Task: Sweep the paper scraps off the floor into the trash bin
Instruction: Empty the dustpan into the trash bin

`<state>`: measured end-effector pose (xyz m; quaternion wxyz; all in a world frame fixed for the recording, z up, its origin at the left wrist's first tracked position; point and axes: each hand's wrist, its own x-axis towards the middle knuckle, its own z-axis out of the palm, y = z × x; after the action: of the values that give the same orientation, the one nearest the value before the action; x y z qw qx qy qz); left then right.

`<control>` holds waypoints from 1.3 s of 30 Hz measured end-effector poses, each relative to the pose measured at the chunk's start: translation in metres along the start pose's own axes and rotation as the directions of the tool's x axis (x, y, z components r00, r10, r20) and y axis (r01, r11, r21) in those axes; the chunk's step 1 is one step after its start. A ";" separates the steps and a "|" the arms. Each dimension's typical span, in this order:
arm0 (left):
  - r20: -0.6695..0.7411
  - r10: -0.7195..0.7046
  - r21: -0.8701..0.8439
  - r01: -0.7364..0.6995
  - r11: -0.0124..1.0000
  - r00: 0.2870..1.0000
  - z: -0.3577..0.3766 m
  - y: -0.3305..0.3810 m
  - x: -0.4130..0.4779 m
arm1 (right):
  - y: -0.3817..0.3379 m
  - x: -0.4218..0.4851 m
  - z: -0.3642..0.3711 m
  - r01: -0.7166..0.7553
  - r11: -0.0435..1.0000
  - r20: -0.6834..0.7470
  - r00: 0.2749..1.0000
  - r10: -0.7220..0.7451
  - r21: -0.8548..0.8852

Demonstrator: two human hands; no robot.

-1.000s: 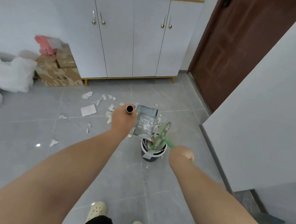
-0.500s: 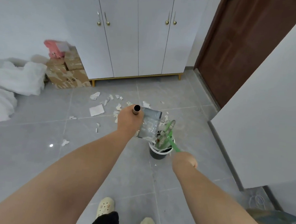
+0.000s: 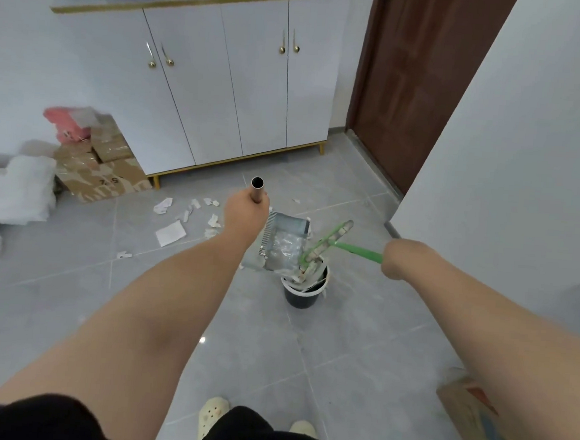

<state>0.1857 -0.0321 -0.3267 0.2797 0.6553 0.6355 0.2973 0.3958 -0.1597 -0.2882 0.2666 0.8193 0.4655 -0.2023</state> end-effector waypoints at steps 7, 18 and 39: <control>-0.022 -0.119 -0.058 0.117 0.991 0.993 0.008 0.015 0.006 | -0.006 -0.014 -0.009 0.041 0.994 -0.053 0.998 -0.035 0.101; -0.048 -0.130 -0.091 0.126 0.988 0.990 0.012 0.009 0.002 | -0.016 -0.017 0.022 0.043 0.996 -0.105 0.994 -0.034 0.081; 0.038 0.089 0.125 -0.093 0.988 0.995 0.021 0.003 -0.010 | 0.009 -0.022 0.024 0.005 0.987 -0.094 0.996 0.010 0.158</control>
<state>0.2034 -0.0417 -0.3385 0.2338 0.7049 0.6179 0.2584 0.3911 -0.1929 -0.2922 0.1787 0.8472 0.4588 -0.1994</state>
